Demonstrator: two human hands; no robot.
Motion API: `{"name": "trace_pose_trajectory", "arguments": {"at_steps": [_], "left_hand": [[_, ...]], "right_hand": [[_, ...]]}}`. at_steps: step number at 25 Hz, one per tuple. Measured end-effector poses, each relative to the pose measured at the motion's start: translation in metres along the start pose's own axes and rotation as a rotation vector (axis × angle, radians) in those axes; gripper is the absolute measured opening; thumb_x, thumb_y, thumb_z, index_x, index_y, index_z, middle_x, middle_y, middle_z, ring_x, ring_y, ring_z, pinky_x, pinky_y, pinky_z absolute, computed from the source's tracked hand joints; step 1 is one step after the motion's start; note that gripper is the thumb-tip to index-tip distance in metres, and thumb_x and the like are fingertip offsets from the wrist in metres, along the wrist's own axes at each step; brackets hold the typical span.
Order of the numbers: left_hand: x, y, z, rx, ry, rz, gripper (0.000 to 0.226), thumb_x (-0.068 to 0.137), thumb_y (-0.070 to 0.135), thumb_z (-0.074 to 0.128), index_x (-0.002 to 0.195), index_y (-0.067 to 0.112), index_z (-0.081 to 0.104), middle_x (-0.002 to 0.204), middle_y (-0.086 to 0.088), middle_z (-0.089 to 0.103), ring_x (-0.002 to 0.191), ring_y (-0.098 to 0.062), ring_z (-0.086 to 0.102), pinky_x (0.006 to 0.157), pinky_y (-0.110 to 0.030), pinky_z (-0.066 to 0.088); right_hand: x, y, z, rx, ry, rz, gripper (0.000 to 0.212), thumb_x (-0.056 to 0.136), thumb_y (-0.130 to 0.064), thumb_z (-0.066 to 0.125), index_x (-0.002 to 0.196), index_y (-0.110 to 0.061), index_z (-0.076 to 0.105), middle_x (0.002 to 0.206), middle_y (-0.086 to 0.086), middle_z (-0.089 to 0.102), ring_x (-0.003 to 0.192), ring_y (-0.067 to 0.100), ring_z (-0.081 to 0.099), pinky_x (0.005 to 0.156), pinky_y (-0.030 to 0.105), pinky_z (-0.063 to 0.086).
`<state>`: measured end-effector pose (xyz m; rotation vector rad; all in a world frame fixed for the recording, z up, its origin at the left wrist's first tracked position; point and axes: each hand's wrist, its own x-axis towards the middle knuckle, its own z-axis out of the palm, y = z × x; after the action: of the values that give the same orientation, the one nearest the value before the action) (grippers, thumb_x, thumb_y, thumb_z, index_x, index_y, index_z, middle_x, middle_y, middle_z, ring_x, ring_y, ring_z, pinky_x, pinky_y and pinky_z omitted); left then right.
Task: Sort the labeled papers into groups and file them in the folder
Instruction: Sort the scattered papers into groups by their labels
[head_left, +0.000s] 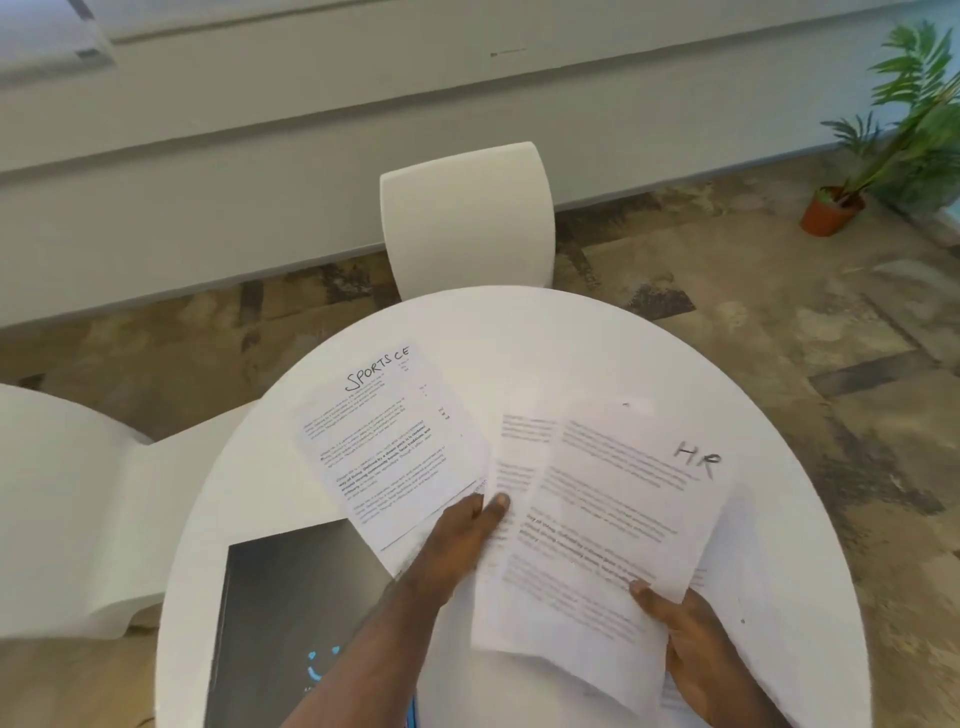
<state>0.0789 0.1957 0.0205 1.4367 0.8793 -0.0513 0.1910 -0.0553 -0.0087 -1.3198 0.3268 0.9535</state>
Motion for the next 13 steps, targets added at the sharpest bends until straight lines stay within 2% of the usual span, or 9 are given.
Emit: {"name": "trace_pose_trajectory", "arguments": {"at_steps": [1, 2, 3, 4, 6, 8, 10, 13], "left_hand": [[0.007, -0.003, -0.005, 0.123, 0.137, 0.043, 0.024, 0.096, 0.043, 0.058, 0.096, 0.021, 0.069, 0.099, 0.002, 0.075, 0.100, -0.020, 0.070, 0.090, -0.041, 0.056], [0.012, -0.004, -0.015, 0.302, 0.298, 0.100, 0.021, 0.096, 0.041, 0.056, 0.099, 0.025, 0.068, 0.105, 0.003, 0.071, 0.106, -0.021, 0.066, 0.094, -0.040, 0.051], [0.019, -0.008, -0.029, 0.538, 0.434, 0.142, 0.025, 0.096, 0.043, 0.053, 0.110, 0.026, 0.066, 0.120, 0.002, 0.066, 0.116, -0.022, 0.060, 0.100, -0.039, 0.045], [0.024, -0.014, -0.044, 0.785, 0.489, 0.132, 0.041, 0.094, 0.049, 0.048, 0.126, 0.026, 0.059, 0.138, 0.001, 0.056, 0.129, -0.023, 0.050, 0.105, -0.041, 0.038], [0.032, -0.029, -0.070, 1.115, 0.379, -0.063, 0.076, 0.087, 0.065, 0.045, 0.152, 0.027, 0.030, 0.164, -0.002, 0.021, 0.150, -0.027, 0.021, 0.114, -0.054, 0.023], [0.037, -0.036, -0.083, 1.217, 0.209, -0.215, 0.094, 0.084, 0.071, 0.049, 0.158, 0.029, 0.008, 0.167, -0.001, 0.000, 0.153, -0.030, 0.006, 0.115, -0.060, 0.016], [0.038, -0.037, -0.086, 1.276, 0.146, -0.206, 0.093, 0.085, 0.069, 0.051, 0.157, 0.029, 0.009, 0.167, -0.002, 0.002, 0.151, -0.030, 0.013, 0.115, -0.058, 0.019], [0.037, -0.030, -0.085, 1.408, 0.160, -0.100, 0.058, 0.095, 0.049, 0.048, 0.147, 0.026, 0.036, 0.160, -0.003, 0.030, 0.137, -0.025, 0.043, 0.111, -0.045, 0.033]], "right_hand": [[0.003, -0.001, -0.005, 0.039, 0.048, -0.028, 0.049, 0.079, -0.011, 0.070, 0.128, -0.011, 0.062, 0.121, 0.011, 0.070, 0.103, 0.028, 0.069, 0.076, 0.039, 0.061], [0.005, -0.002, -0.009, 0.078, 0.081, -0.044, 0.045, 0.085, -0.008, 0.067, 0.129, -0.012, 0.061, 0.120, 0.010, 0.070, 0.098, 0.025, 0.070, 0.071, 0.036, 0.062], [0.006, -0.003, -0.014, 0.108, 0.095, -0.051, 0.043, 0.087, -0.006, 0.065, 0.129, -0.014, 0.061, 0.118, 0.008, 0.071, 0.093, 0.022, 0.072, 0.066, 0.035, 0.062], [0.008, -0.003, -0.017, 0.126, 0.102, -0.056, 0.043, 0.084, -0.006, 0.066, 0.126, -0.015, 0.063, 0.116, 0.006, 0.072, 0.089, 0.019, 0.074, 0.063, 0.033, 0.061], [0.008, -0.002, -0.019, 0.148, 0.112, -0.064, 0.046, 0.072, -0.008, 0.068, 0.117, -0.017, 0.066, 0.107, 0.000, 0.075, 0.084, 0.014, 0.075, 0.057, 0.030, 0.060], [0.011, 0.004, -0.020, 0.164, 0.116, -0.052, 0.051, 0.066, -0.008, 0.067, 0.116, -0.016, 0.065, 0.098, -0.003, 0.077, 0.080, 0.014, 0.075, 0.055, 0.031, 0.059], [0.016, 0.009, -0.021, 0.188, 0.123, -0.029, 0.053, 0.064, -0.007, 0.067, 0.117, -0.013, 0.064, 0.092, -0.002, 0.078, 0.079, 0.016, 0.075, 0.056, 0.032, 0.060], [0.020, 0.014, -0.023, 0.216, 0.129, -0.019, 0.045, 0.065, -0.005, 0.066, 0.108, -0.017, 0.067, 0.091, -0.001, 0.078, 0.078, 0.017, 0.076, 0.056, 0.034, 0.060]]}}
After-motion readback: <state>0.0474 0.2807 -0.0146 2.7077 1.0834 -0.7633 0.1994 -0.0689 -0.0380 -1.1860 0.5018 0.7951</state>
